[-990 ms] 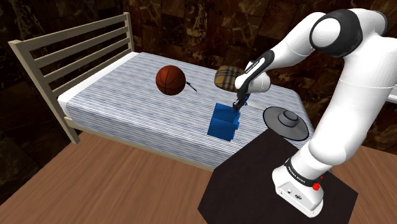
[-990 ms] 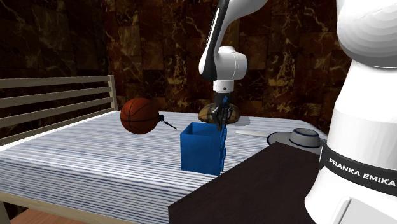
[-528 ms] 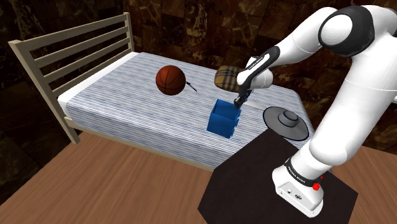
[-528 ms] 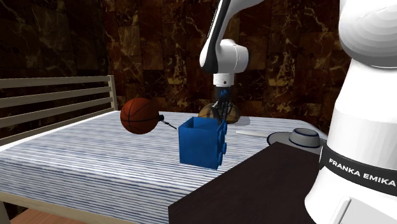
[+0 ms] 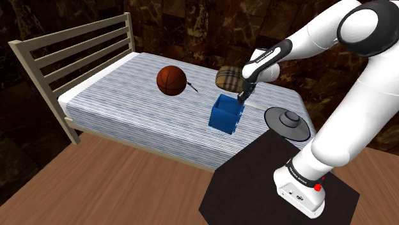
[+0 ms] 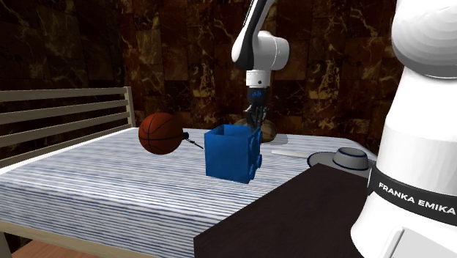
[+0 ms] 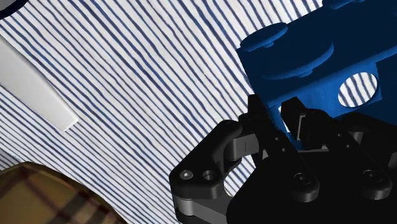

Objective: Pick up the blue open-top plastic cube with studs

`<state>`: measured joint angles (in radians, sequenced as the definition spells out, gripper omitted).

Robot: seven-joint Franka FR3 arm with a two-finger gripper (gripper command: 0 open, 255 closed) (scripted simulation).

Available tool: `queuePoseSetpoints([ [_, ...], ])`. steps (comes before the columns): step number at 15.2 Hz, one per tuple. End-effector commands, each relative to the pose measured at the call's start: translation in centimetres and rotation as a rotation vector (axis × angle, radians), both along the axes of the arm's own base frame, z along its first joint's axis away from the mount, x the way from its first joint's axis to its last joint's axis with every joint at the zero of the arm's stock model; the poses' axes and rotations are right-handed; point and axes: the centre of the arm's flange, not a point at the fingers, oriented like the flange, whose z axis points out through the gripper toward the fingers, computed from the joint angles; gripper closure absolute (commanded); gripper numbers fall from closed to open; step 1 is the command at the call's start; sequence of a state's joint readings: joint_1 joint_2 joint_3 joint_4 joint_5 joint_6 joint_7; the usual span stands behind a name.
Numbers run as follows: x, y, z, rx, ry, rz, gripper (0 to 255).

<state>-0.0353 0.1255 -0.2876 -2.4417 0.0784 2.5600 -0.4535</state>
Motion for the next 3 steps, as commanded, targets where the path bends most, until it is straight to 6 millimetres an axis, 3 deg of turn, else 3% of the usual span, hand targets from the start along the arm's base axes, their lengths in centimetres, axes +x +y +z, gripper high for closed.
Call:
queuePoseSetpoints([
  [1,0.13,0.00,1.00,0.000,-0.001,0.000,255],
  [3,0.13,0.00,1.08,0.000,-0.001,0.000,255],
])
